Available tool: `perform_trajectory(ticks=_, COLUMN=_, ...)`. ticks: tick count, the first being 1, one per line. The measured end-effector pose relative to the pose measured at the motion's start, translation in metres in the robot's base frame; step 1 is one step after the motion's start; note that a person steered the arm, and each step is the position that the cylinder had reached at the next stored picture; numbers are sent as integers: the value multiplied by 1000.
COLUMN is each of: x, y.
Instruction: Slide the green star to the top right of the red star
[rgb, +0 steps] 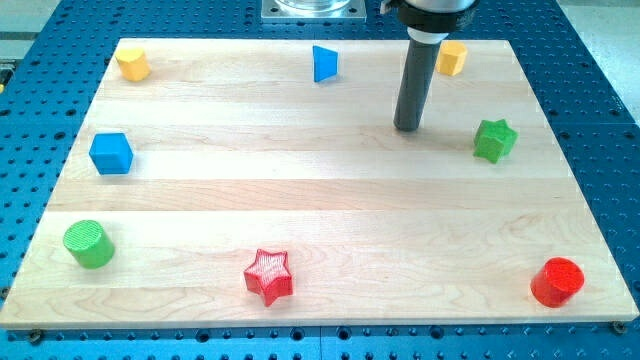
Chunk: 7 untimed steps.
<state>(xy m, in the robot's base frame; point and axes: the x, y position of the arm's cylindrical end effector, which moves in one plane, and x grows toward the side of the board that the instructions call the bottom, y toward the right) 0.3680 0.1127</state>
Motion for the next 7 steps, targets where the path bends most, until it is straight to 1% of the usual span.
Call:
perform_trajectory(ticks=4, x=-6, y=-48)
perform_trajectory(ticks=5, x=-14, y=-15)
perform_trajectory(ticks=7, x=-19, y=145)
